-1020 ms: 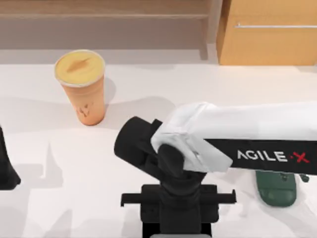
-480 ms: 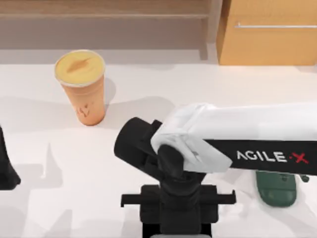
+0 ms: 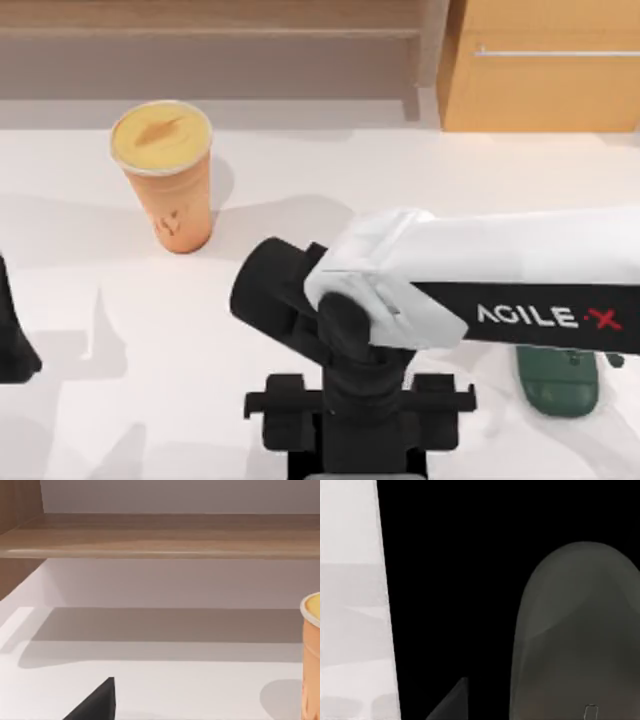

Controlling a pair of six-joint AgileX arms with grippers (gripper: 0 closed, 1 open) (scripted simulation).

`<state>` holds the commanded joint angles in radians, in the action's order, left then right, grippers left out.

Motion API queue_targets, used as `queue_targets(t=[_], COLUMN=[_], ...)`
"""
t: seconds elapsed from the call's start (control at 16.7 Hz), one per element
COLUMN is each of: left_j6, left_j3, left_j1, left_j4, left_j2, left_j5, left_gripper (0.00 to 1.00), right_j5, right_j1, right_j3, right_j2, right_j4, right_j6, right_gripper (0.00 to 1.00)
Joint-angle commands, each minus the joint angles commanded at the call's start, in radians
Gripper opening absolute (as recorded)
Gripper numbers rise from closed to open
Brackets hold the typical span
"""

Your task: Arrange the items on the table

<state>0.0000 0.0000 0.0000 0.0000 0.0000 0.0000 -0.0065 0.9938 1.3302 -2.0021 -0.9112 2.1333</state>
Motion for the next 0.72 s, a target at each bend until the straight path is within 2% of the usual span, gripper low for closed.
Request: queue_targets(t=[0.54, 0.72], left_j6=[0.0, 0.0], left_j3=[0.0, 0.0], left_j1=[0.0, 0.0], left_j4=[0.0, 0.0], left_j2=[0.0, 0.0], left_j5=[0.0, 0.0], left_gripper=[1.0, 1.0], right_j5=[0.0, -0.018], right_j1=[-0.002, -0.061], right_j3=[0.001, 0.042], right_j2=[0.001, 0.013], right_j4=[0.0, 0.023], right_j6=[-0.001, -0.049], right_gripper=[1.0, 1.0])
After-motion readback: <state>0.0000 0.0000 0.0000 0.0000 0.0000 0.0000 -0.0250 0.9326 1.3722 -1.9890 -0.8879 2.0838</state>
